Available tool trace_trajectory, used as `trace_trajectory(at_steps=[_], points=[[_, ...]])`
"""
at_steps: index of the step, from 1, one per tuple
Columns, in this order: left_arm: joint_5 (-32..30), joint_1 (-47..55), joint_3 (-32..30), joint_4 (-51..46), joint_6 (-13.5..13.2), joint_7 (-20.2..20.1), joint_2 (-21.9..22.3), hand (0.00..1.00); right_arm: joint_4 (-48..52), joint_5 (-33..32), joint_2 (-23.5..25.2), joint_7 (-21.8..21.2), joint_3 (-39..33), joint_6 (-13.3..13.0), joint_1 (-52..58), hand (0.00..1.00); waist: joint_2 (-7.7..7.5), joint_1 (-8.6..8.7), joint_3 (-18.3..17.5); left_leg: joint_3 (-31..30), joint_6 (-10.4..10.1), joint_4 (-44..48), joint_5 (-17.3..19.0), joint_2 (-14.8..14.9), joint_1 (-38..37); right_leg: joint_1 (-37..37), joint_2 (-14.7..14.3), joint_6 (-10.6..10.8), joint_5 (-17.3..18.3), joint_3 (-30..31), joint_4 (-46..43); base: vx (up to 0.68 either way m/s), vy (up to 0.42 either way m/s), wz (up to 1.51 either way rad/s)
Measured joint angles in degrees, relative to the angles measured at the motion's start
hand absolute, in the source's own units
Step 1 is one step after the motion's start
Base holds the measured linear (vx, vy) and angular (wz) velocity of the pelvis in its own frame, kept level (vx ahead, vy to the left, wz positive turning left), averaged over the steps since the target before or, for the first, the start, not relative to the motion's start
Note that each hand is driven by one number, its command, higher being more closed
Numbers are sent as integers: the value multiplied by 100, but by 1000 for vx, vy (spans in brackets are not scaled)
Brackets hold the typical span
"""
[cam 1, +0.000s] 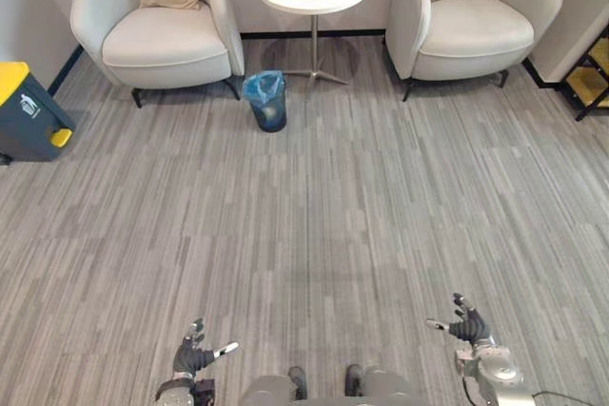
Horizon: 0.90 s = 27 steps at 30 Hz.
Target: Gather rubbish on tea table into small bin, then transfer packed bag to large trash can.
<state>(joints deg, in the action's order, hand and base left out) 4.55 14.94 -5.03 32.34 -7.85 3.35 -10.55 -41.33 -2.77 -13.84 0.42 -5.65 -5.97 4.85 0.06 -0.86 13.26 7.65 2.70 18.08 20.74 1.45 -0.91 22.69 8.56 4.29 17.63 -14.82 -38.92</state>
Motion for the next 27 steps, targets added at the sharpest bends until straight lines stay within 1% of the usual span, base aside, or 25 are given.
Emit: trace_trajectory(at_steps=[1, 2, 3, 4, 5, 6, 7, 8, 9, 10, 11, 12, 13, 14, 15, 17, 18, 19, 20, 21, 22, 23, 24, 25, 27], points=[[7, -152, 56, -2, 1, 31, -32, 0, -1, -13, -6, 15, -4, 0, -11, 0, 26, 21, 97, -82, -111, -123, 64, 127, -189, 118, -38, 64, -247, -118, 693, 366, -40, 21], [8, -233, 58, -2, 2, 46, -39, 0, -1, -14, -5, 34, -4, 0, -9, 0, 37, 32, 137, -168, -167, -205, 96, 171, -283, 166, -55, 69, -441, -124, 1074, 571, -124, 57], [3, -389, 54, -9, 2, 58, -43, 0, -1, -14, -6, 58, -20, 6, -4, 0, 4, 116, 195, -361, -285, -393, 145, 253, -504, 235, -75, 43, -995, -111, 1650, 463, -134, 71], [-1, -438, 64, -25, -1, 58, -30, 0, 15, -12, -9, 64, -24, 8, 1, 0, 1, 204, 177, -462, -447, -544, 132, 370, -635, 250, -118, -22, -1480, -86, 1691, 719, -235, 89], [-13, -495, 116, -33, -3, 53, -12, 0, 107, -8, -9, 67, -21, 10, 62, 0, 35, 286, 66, -594, -606, -633, 87, 554, -749, 259, -240, -457, -1446, -105, 1387, 652, -231, 61], [-31, -498, 153, -74, -9, 45, -3, 0, 256, 1, 18, 65, -21, 7, 58, 0, 40, 283, 70, -614, -791, -451, -28, 644, -735, 282, -234, -565, -1185, -194, 1050, 653, -239, 36], [-43, -479, 168, -88, -8, 42, 22, 0, 341, 2, 39, 63, -22, 3, 56, 0, 46, 278, 70, -601, -951, -171, -126, 711, -669, 241, -239, -612, -1036, -245, 878, 673, -245, 18], [-69, -471, 175, -90, 8, 36, 100, 0, 472, 7, 49, 56, -21, -5, 68, 0, 61, 291, 83, -599, -1155, 721, -488, 797, -362, 40, -262, -640, -808, -306, 737, 694, -273, 24], [-71, -458, 223, -90, 10, 20, 134, 0, 502, 6, 39, 59, -6, -18, 67, 0, 77, 282, 93, -589, -1205, 1978, -1180, 929, 98, -479, -395, -665, -564, -314, 1071, 702, -269, 26], [-71, -452, 224, -92, 6, -7, 143, 0, 503, 5, 28, 63, 0, -23, 50, 0, 106, 230, 108, -589, -1218, 2691, -1152, 1045, 402, -794, -518, -691, -480, -307, 1348, 684, -235, 1], [-70, -460, 210, -101, 4, -47, 135, 0, 494, 0, 41, 83, -2, -23, -35, 0, 177, 102, 145, -583, -927, 3884, -879, 1176, 957, -1289, -748, -710, -472, -232, 1736, 647, -156, -19], [-68, -485, 214, -106, 15, -59, 127, 0, 507, -84, 75, 99, -2, -44, -73, 0, 105, -26, 216, -532, -664, 4422, -703, 1128, 1486, -1802, -809, -740, -454, -228, 2114, 630, -131, -16], [-68, -478, 215, -131, 13, -60, 127, 0, 505, -131, 100, 104, -4, -42, -92, 0, 60, -44, 245, -436, -544, 4460, -631, 1067, 1706, -2061, -810, -740, -453, -223, 2324, 629, -103, 8], [-69, -477, 218, -144, 11, -63, 127, 0, 502, -168, 121, 115, -1, -42, -128, 0, -40, -86, 304, -274, -403, 4278, -544, 914, 2058, -2452, -758, -740, -453, -206, 2640, 616, -89, -2], [-71, -463, 224, -169, 12, -67, 141, 0, 490, -229, 82, 125, -3, -48, -179, 0, -156, -231, 349, -20, -398, 3428, -523, 645, 2555, -2848, -660, -735, -450, -83, 2953, 730, -57, -27], [-75, -406, 214, -258, 14, -65, 138, 0, 392, -239, 35, 183, 4, -70, -331, 0, -160, -385, 364, 25, -492, 2225, -640, 464, 2957, -3156, -609, -688, -423, 52, 3204, 675, 52, -64], [-75, -265, 212, -342, 11, -64, 143, 0, 380, -287, -20, 219, 26, -106, -368, 0, -106, -593, 338, -7, -710, 515, -1222, 341, 3004, -3493, -579, -373, -217, 244, 3383, 662, 132, -79], [-77, -185, 214, -370, 10, -63, 171, 0, 379, -321, -64, 223, 36, -115, -351, 0, 19, -636, 290, -65, -725, -30, -1337, 402, 3003, -3633, -709, -288, -134, 357, 3458, 825, 242, -92], [-80, -73, 147, -333, 22, -51, 146, 0, 250, -348, -8, 273, 119, -131, -381, 0, -12, -660, 237, -189, -398, 274, -2197, 362, 3053, -3868, -621, -309, 135, 583, 3341, 565, 203, -48], [-79, -80, 81, -333, 28, -45, 132, 0, 177, -345, 55, 280, 167, -129, -411, 0, -138, -656, 209, -162, -312, 435, -2195, 301, 3076, -3840, -486, -279, 181, 621, 3160, 709, 245, -26], [-81, -110, 29, -358, 29, -39, 133, 0, 125, -337, 132, 266, 231, -133, -412, 0, -375, -630, 122, -30, -93, 690, -1878, 123, 3081, -3515, -196, -232, 174, 779, 2387, 713, 209, -3], [-86, -107, 51, -350, 30, -42, 145, 0, 96, -335, 157, 265, 226, -133, -414, 0, -448, -623, 91, 59, -4, 911, -1584, 43, 2997, -3201, -28, -12, 48, 962, 1477, 849, 257, -2], [-87, -95, 60, -277, 42, -44, 127, 0, 40, -331, 219, 253, 217, -133, -412, 0, -522, -580, 128, 105, 139, 1084, -1226, -114, 2640, -2781, 174, 618, -574, 1252, 17, 828, 249, 14], [-78, -101, 94, -205, 86, -16, 59, 0, -87, -317, 293, 213, 222, -123, -366, 0, -552, -451, 140, 82, 249, 1101, -840, -284, 1990, -2290, 317, 790, -861, 1380, -1663, 666, 183, 23], [-73, -96, 108, -213, 85, 19, 78, 0, -72, -284, 285, 199, 234, -120, -287, 0, -476, -423, 153, 46, 296, 949, -647, -313, 1413, -1921, 368, 375, -612, 1194, -2305, 513, 107, 13]])
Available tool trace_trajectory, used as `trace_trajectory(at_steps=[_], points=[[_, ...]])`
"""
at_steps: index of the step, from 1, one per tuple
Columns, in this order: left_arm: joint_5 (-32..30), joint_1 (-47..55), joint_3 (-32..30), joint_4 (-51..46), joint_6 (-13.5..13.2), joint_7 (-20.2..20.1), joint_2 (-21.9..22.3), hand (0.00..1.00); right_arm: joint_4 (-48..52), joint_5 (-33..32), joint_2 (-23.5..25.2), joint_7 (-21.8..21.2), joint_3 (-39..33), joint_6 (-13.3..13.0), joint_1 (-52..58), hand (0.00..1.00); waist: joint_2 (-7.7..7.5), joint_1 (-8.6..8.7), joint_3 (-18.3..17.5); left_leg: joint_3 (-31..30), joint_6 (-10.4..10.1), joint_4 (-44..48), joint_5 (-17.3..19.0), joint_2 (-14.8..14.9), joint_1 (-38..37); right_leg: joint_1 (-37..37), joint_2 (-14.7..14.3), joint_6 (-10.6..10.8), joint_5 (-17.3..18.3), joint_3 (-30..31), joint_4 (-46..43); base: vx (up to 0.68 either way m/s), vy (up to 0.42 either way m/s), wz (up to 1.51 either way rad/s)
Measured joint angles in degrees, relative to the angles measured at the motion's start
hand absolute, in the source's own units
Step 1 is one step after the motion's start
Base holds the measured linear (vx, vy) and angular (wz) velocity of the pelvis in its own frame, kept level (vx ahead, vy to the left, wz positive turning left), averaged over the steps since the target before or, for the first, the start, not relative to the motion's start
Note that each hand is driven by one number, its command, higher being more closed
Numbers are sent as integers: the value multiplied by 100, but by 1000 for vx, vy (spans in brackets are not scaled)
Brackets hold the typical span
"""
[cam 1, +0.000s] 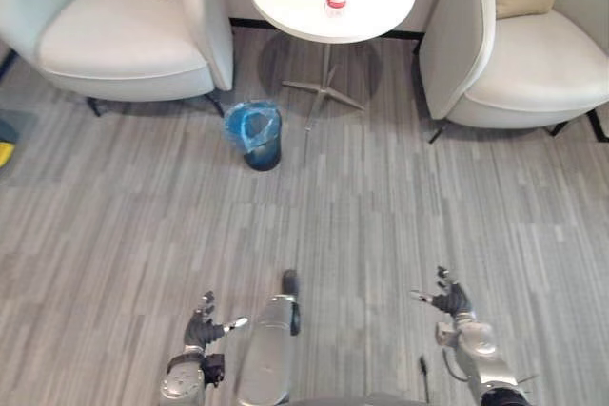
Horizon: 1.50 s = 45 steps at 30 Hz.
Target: Gather rubbish on tea table into small bin, then transfer packed bag to large trash can.
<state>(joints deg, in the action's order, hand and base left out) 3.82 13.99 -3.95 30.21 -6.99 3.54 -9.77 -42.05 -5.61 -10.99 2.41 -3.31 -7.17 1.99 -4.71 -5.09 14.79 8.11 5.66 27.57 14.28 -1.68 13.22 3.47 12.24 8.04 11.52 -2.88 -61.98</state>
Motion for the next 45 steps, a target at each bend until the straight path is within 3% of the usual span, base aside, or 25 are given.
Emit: trace_trajectory(at_steps=[1, 2, 4, 5, 6, 8, 9, 10, 11, 12, 13, 14, 17, 18, 19, 20, 21, 22, 24, 28, 32, 33, 35, 40, 45], points=[[1, 10, 11, -4, -2, 37, 6, 0, 27, 92, -4, 1, 40, -11, 49, 0, 87, 17, -26, -46, -4, -298, 132, 7, -518, 418, 2, -261, 188, -306, -6, 615, 104, 7], [6, 9, 19, -9, -4, 38, -7, 0, 48, 130, -16, -4, 110, -17, 72, 0, 149, 79, -55, -123, -16, -522, 194, 13, -807, 770, -15, -354, 363, -560, 256, 731, 74, 28], [10, -35, 68, -19, -26, 35, -65, 0, 87, 169, -24, -28, 151, -26, 60, 0, 189, 167, -49, -308, -65, -774, 319, 57, -1259, 1322, -138, -402, 525, -887, 1367, 614, -18, 47], [11, -62, 117, -14, -32, 28, -69, 0, 60, 167, -50, -32, 145, -18, 112, 0, 220, 243, -33, -427, -126, -787, 384, 106, -1467, 1510, -349, -410, 427, -938, 2586, 634, -94, 70], [11, -70, 107, -5, -32, 32, -49, 0, 60, 167, -78, -32, 110, -9, 160, 0, 225, 299, -30, -604, -244, -816, 502, 190, -1682, 1694, -525, -480, 64, -853, 3556, 777, -156, 92], [5, -54, 111, 36, -30, 31, -11, 0, 63, 170, -101, -23, 84, 18, 241, 0, 276, 352, -68, -836, -452, -927, 619, 349, -2029, 1642, -829, -537, -1255, -682, 4556, 805, -222, 81], [-8, -59, 121, 106, -30, 28, 95, 0, 73, 172, -163, -25, 85, 41, 247, 0, 463, 355, -167, -980, -552, -685, 631, 553, -1996, 1514, -1033, -973, -1521, -695, 4562, 694, -193, 35], [-16, -58, 131, 115, -37, 17, 108, 0, 105, 171, -171, -25, 86, 44, 202, 0, 491, 289, -172, -953, -704, -435, 543, 660, -1915, 1515, -1073, -1038, -1445, -738, 4449, 540, -140, 17], [-20, -97, 127, 185, -35, 17, 130, 0, 216, 172, -178, -26, 86, 47, 156, 0, 506, 257, -164, -924, -1045, 114, 311, 681, -1711, 1450, -1076, -1119, -1277, -816, 4334, 499, -166, 13], [-19, -128, 99, 251, -33, 24, 203, 0, 375, 170, -190, -25, 98, 43, 168, 0, 537, 259, -144, -858, -1159, 1203, -317, 745, -1323, 1054, -1122, -1126, -1067, -851, 4470, 593, -187, 22], [-13, -115, 98, 270, -35, 28, 248, 0, 447, 165, -188, -11, 126, 44, 165, 0, 564, 205, -106, -766, -1136, 1910, -440, 929, -1055, 718, -1179, -1152, -994, -868, 4655, 684, -187, 21], [-11, -179, 119, 361, -42, 25, 273, 0, 514, 158, -144, 20, 123, 25, 150, 0, 616, 118, -64, -479, -907, 2861, -182, 1259, -644, 118, -1293, -1206, -947, -891, 4982, 547, -121, 4], [-10, -217, 134, 360, -45, 27, 289, 0, 546, 90, -59, 108, 77, -45, -26, 0, 501, 85, -26, -233, -837, 2331, 171, 1241, 73, -525, -1216, -1199, -943, -866, 5481, 497, -39, -4], [-10, -219, 134, 360, -42, 28, 300, 0, 547, 61, -51, 129, 7, -60, -123, 0, 509, 86, -28, -157, -857, 1402, 157, 1145, 263, -614, -1146, -1124, -896, -830, 5536, 356, 117, -17], [-9, -224, 142, 356, -41, 30, 324, 0, 555, 58, -56, 131, -116, -91, -133, 0, 587, 87, -46, -156, -1054, 135, -142, 1031, 278, -701, -1110, -919, -733, -787, 5530, 350, 146, -16], [-9, -212, 151, 350, -43, 33, 361, 0, 576, 59, -98, 144, -157, -100, -114, 0, 717, 87, -51, -158, -1085, -487, -684, 1041, 239, -777, -1180, -838, -641, -790, 5522, 330, 162, -10], [-6, -288, 164, 405, -36, 38, 393, 0, 558, 62, -54, 172, -255, -86, -80, 0, 728, 92, 15, -149, -656, -600, -1172, 1004, 166, -907, -1177, -702, -372, -715, 5474, 351, 167, 10], [-7, -294, 136, 387, -54, 43, 335, 0, 660, 115, -22, 182, -249, -77, 43, 0, 563, 96, -22, -147, -591, -781, -1103, 727, 18, -907, -911, -528, -214, -677, 5359, 280, 129, 14], [-8, -245, 131, 395, -53, 41, 345, 0, 769, 179, -23, 195, -246, -82, 135, 0, 456, 89, -25, -46, -512, -802, -901, 554, -65, -773, -671, -420, 59, -610, 4935, 196, 100, -4], [-10, -86, 158, 436, -36, 52, 245, 0, 1133, 455, 9, 263, -102, -100, 150, 0, 385, 114, -14, 108, -393, -907, -641, 364, -441, -140, -329, -170, 202, -332, 3228, 187, 85, -11], [-14, -154, 209, 441, -69, 86, 108, 0, 1815, 664, 65, 286, -10, -153, 343, 0, 317, 126, -75, -30, -368, -972, -628, 456, -608, 247, -423, -234, 399, -180, 3528, 208, -65, 21], [-14, -139, 212, 444, -75, 91, 110, 0, 1983, 706, 71, 291, -9, -162, 345, 0, 298, 118, -87, -45, -375, -951, -628, 461, -608, 288, -425, -264, 309, -174, 3932, 132, -128, 17], [-16, -117, 207, 543, -77, 109, 144, 0, 2234, 807, 63, 295, -10, -247, 379, 0, 329, 131, -170, -224, -532, -963, -612, 446, -618, 212, -469, -377, -331, -223, 4499, 132, -150, 23], [-19, 96, 237, 589, -110, 41, 310, 0, 2669, 992, 88, 315, 224, -403, 401, 0, 403, 103, -347, -358, -824, -1539, -803, 663, -714, 11, -804, -559, -629, -318, 5218, 88, -117, 1], [-17, 85, 367, 708, -124, 31, 288, 0, 2612, 1015, 95, 376, 465, -402, 289, 0, 419, 107, -355, -484, -868, -1800, -943, 627, -805, -131, -812, -567, -681, -465, 5435, 20, -32, 12]])
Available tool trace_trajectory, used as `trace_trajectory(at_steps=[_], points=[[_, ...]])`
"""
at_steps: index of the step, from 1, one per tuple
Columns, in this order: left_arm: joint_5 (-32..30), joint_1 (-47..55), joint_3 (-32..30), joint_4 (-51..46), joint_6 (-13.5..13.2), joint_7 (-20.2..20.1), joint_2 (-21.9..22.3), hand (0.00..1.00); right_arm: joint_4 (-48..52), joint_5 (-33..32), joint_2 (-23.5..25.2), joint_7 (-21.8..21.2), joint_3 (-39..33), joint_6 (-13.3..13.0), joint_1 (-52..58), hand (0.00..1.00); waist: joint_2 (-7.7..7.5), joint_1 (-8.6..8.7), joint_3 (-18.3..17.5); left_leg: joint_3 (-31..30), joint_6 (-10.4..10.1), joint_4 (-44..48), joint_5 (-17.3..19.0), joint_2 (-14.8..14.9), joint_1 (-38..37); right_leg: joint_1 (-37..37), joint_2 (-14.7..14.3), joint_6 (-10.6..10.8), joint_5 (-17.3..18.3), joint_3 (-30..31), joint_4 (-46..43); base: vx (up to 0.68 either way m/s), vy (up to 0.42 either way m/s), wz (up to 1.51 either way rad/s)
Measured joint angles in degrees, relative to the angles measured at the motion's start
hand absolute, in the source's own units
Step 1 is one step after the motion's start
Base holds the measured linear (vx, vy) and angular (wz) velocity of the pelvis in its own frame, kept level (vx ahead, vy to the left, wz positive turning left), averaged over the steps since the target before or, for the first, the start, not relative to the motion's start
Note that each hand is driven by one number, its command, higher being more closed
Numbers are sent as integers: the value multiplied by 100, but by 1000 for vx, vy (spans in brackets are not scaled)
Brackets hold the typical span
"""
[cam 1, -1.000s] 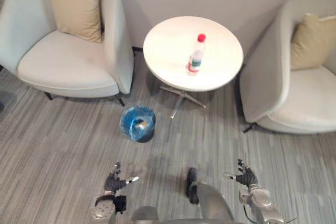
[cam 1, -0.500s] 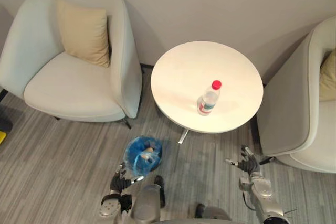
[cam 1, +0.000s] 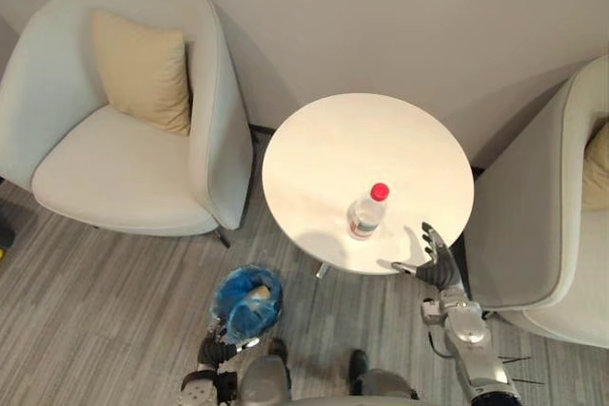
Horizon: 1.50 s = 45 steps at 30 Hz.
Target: Gather rubbish on tea table into small bin, then transfer packed bag to large trash can.
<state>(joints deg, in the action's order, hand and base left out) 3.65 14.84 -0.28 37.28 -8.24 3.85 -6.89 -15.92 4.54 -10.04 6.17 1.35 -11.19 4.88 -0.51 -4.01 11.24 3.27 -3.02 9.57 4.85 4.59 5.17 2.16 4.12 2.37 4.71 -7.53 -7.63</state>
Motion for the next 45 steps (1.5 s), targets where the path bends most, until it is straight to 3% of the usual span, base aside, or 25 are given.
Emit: trace_trajectory(at_steps=[5, 9, 10, 15, 17, 21, 27, 31, 32, 33, 34, 36, 37, 38, 41, 45], points=[[4, -16, 25, 85, -93, 4, -13, 0, -694, -72, 86, 83, 203, 7, -770, 0, 41, -74, 5, -224, 28, -343, -278, -115, 1, -43, 44, 20, -74, -226, 157, -9, -6, 28], [16, -27, 121, 135, -115, 9, -11, 0, -1102, -254, 95, 318, 197, 15, -1443, 0, 202, -264, 104, -458, 44, -461, -440, -204, 50, -78, 103, 28, -115, -450, 195, -53, 9, 31], [19, -28, 151, 142, -116, 9, -7, 0, -1178, -298, 90, 400, 186, 11, -1602, 100, 242, -290, 141, -512, 51, -537, -518, -223, 70, -57, 116, 29, -133, -511, 201, -107, 11, 37], [98, -72, 305, 140, -122, 22, -8, 0, -1769, -513, 31, 822, 39, 42, -2733, 100, 447, -368, 488, -870, 56, -730, -830, -260, 386, 181, 158, 12, -198, -864, 119, -106, 8, 38], [159, -131, 324, 140, -123, 22, -6, 0, -1870, -651, -11, 908, 26, 42, -2989, 100, 471, -498, 557, -950, 56, -734, -881, -259, 504, 317, 172, 10, -195, -901, 29, -96, 5, 18], [253, -311, 322, 134, -126, 32, -8, 0, -1839, -967, -109, 1041, 14, 42, -3222, 100, 472, -585, 721, -1146, 64, -730, -984, -329, 680, 500, 262, 1, -78, -1063, -256, -62, 8, 29], [301, -366, 316, 135, -126, 61, -2, 0, -653, -1116, -158, 1015, 121, 10, -2681, 100, 462, -597, 795, -1579, 33, -720, -1067, -495, 718, 524, 465, 23, 296, -1417, -753, -3, -22, 39], [303, -369, 318, 130, -125, 60, 5, 0, -50, -1055, -161, 809, 406, -209, -2146, 100, 461, -560, 794, -1839, -9, -884, -1284, -567, 704, 406, 609, -14, 550, -1922, -997, 14, -73, 59], [302, -366, 317, 129, -125, 59, 5, 0, -51, -1033, -148, 774, 431, -213, -2082, 100, 459, -539, 791, -1704, 37, -939, -1318, -565, 689, 366, 644, -11, 591, -2013, -1030, -30, -39, 82], [301, -372, 292, 127, -121, 52, 1, 0, -57, -902, -115, 725, 492, -202, -1950, 100, 451, -493, 788, -965, 449, -960, -1053, -442, 713, 254, 696, -27, 607, -2274, -1022, -10, -12, 91], [299, -372, 232, 126, -121, 43, -6, 0, -55, -819, -72, 719, 652, -197, -1833, 100, 422, -415, 781, -89, 712, -888, -866, -258, 713, 120, 778, -20, 599, -2500, -945, 10, -6, 94], [288, -361, 239, 128, -122, 29, -15, 0, -57, -596, -70, 666, 821, -181, -1758, 100, 404, -335, 774, 953, 820, -363, -790, 10, 811, -37, 938, 35, 634, -2746, -975, 89, 28, 79], [246, -340, 261, 142, -117, 29, -26, 0, -50, -426, -36, 593, 915, -178, -1736, 100, 425, -284, 750, 1221, 654, -69, -785, 127, 823, -154, 969, 175, 744, -2833, -1078, 99, 36, 61], [206, -357, 277, 144, -118, 33, -41, 0, -50, -363, -10, 577, 939, -175, -1715, 100, 401, -299, 736, 1163, 561, -43, -757, 81, 803, -208, 986, 225, 776, -2866, -1110, 89, 43, 48], [-1, -386, 450, 150, -177, 19, -235, 0, -32, -89, 102, 444, 1171, -173, -1675, 100, 191, -308, 573, 896, 545, -24, -699, -185, 880, -310, 1169, 320, 784, -2993, -1073, 89, 76, 48], [-103, -412, 505, 188, -179, 20, -294, 0, -84, 296, 101, 252, 1680, -117, -1755, 100, 142, -415, 601, 783, 650, 957, -104, -283, 1197, -85, 1582, 431, 851, -2693, -2041, 79, 109, 25]])
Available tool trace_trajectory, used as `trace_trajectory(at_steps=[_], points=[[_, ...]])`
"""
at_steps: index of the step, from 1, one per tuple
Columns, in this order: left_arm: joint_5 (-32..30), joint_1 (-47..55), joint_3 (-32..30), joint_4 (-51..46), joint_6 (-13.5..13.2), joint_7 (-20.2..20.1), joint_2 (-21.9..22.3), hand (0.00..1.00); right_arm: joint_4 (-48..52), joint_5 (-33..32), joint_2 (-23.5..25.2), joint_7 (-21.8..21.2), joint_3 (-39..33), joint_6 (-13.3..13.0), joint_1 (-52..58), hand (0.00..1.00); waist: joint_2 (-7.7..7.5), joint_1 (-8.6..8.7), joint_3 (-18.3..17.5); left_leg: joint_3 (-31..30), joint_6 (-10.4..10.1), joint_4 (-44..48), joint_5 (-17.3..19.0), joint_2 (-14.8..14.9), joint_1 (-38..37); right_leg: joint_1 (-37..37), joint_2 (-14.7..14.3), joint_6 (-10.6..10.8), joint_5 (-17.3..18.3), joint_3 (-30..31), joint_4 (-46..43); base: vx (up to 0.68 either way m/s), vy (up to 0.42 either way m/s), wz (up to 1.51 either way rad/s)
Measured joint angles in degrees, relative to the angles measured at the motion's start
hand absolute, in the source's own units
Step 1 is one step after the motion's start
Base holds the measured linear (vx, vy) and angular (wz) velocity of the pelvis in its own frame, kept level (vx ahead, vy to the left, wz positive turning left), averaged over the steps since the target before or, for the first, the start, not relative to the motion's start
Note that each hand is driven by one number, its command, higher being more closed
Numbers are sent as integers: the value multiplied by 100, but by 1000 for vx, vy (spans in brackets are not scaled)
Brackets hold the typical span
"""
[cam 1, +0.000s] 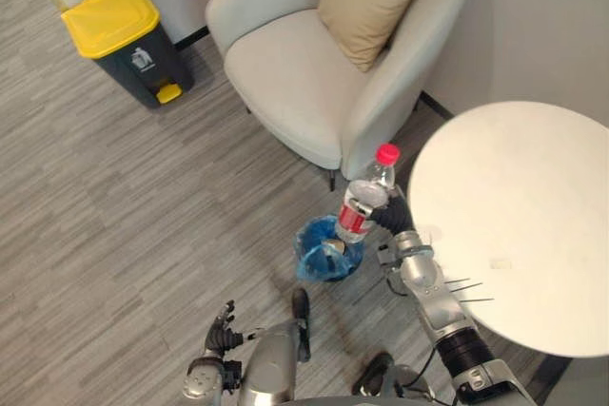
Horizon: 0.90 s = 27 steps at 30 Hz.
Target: Gather rubbish on tea table into small bin, then transfer packed bag to large trash can.
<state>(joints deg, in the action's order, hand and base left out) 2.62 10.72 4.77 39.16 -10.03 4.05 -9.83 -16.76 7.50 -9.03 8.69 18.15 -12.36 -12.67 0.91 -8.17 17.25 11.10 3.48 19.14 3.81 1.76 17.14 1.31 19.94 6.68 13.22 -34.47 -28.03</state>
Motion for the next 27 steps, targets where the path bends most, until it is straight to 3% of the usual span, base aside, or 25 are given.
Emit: trace_trajectory(at_steps=[1, 2, 4, 6, 7, 8, 9, 13, 18, 19, 22, 27], points=[[-1, -5, 18, 11, -24, 1, -23, 0, -37, 124, -45, -26, 192, 4, -125, 100, 4, -8, 75, -20, 49, 291, 169, -12, 47, 289, 179, -38, -18, 333, -692, 10, 99, 5], [-2, -43, 64, 11, -42, 5, -70, 0, -119, 217, -79, -28, 304, 0, -313, 100, 22, 20, 184, -78, 63, 445, 271, -2, 101, 558, 232, -228, 26, 723, -1145, -57, 74, 20], [2, -172, 135, -40, -75, 45, -147, 0, -460, 306, -107, -20, 522, -3, -875, 100, 36, 56, 327, -236, 48, 744, 335, 22, 444, 1147, 44, -373, 284, 1370, -1411, -116, -9, 33], [76, -488, 154, -7, -173, 169, -157, 0, -964, 513, -290, -6, 672, 5, -1641, 100, 85, 25, 529, -450, -55, 1047, 348, 8, 1022, 1816, -272, -336, 366, 1812, -965, -171, -74, 55], [122, -623, 192, 23, -185, 219, -167, 0, -1111, 573, -381, 8, 651, 4, -1829, 100, 115, 18, 588, -576, -85, 1211, 330, -40, 1289, 2003, -381, -189, 266, 1917, -769, -196, -110, 74], [136, -775, 203, 111, -184, 247, -123, 0, -1219, 615, -485, 18, 633, 5, -1973, 100, 213, 42, 653, -720, -116, 1329, 310, -48, 1472, 2065, -405, -81, 255, 1890, -854, -182, -98, 66], [211, -982, 224, 204, -191, 300, -96, 0, -1473, 678, -633, 103, 624, 54, -2216, 100, 268, -49, 690, -868, -215, 1373, 237, -53, 1828, 2394, -402, -136, 285, 1773, -1006, -203, -121, 59], [579, -1568, 162, 309, -282, 544, -54, 0, -1969, 866, -1037, 402, 363, 242, -2849, 100, 287, -183, 873, -1097, -317, 1590, -67, -79, 2941, 3571, -350, -308, 441, 1643, -1754, -144, -119, 28], [771, -2110, -370, 6, -360, 762, 300, 0, -1690, 871, -1265, 863, -76, 403, -3231, 100, 278, -106, 958, -1308, -329, 2355, -80, -63, 4234, 4722, -261, -431, 737, 1544, -2675, -161, -109, 19], [827, -2266, -493, -307, -419, 776, 419, 0, -1425, 859, -1294, 1044, -214, 416, -3476, 100, 251, -27, 1055, -1372, -403, 2721, -14, -61, 4788, 5248, -212, -494, 870, 1570, -3114, -188, -80, 6], [1033, -2575, -612, -671, -462, 875, 501, 0, -1295, 809, -1377, 1353, -316, 423, -3975, 100, 225, -31, 1179, -1416, -442, 3327, 83, 23, 5752, 6242, -169, -627, 1056, 1658, -3843, -177, -64, -4], [1223, -2704, -706, -809, -481, 983, 495, 0, -1668, 559, -1387, 1483, -303, 551, -4434, 100, 185, -41, 1252, -1305, -531, 3714, -18, 212, 6816, 7371, -42, -744, 1226, 1714, -4540, -101, -45, 7]])
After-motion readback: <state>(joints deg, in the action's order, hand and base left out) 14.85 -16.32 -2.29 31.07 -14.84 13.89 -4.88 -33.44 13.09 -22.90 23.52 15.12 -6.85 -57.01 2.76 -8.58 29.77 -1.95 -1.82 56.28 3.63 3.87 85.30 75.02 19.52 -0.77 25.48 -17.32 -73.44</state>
